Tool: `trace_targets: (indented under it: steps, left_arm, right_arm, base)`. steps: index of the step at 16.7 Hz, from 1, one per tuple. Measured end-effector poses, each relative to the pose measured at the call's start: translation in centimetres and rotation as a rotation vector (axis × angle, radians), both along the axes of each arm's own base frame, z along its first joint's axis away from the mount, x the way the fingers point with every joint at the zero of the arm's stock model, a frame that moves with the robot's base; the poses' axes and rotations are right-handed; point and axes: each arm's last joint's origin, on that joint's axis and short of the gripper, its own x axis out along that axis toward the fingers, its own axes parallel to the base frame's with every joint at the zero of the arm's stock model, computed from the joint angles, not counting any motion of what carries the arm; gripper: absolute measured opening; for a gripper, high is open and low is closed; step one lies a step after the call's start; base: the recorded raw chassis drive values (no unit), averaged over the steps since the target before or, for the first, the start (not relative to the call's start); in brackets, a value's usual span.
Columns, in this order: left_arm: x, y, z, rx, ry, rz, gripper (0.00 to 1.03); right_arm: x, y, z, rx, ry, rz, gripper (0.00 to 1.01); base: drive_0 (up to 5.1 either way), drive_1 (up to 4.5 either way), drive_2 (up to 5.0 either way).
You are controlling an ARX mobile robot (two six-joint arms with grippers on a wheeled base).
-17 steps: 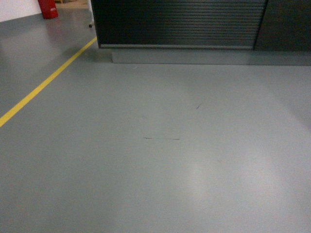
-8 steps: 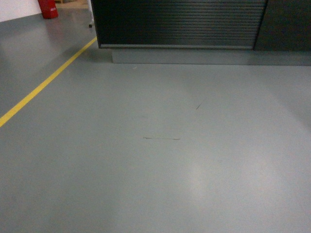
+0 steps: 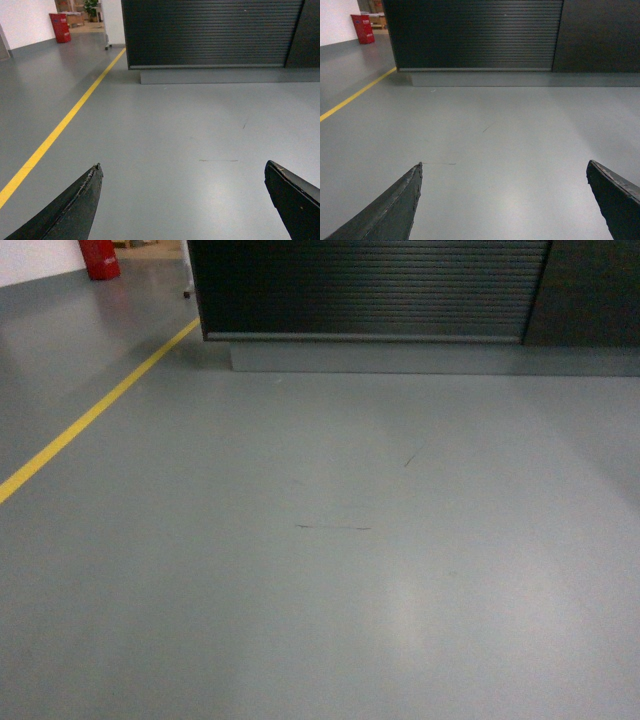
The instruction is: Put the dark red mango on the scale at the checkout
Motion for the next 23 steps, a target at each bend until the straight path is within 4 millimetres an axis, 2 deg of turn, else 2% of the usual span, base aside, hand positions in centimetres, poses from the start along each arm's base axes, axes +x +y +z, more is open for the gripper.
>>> trace_targets:
  steps: [23]
  left_arm:
    - [0.0, 0.0, -0.02, 0.0, 0.002, 0.0, 0.98]
  right_arm:
    - [0.0, 0.0, -0.01, 0.0, 0.002, 0.0, 0.98]
  base:
    - [0.0, 4.27, -4.3]
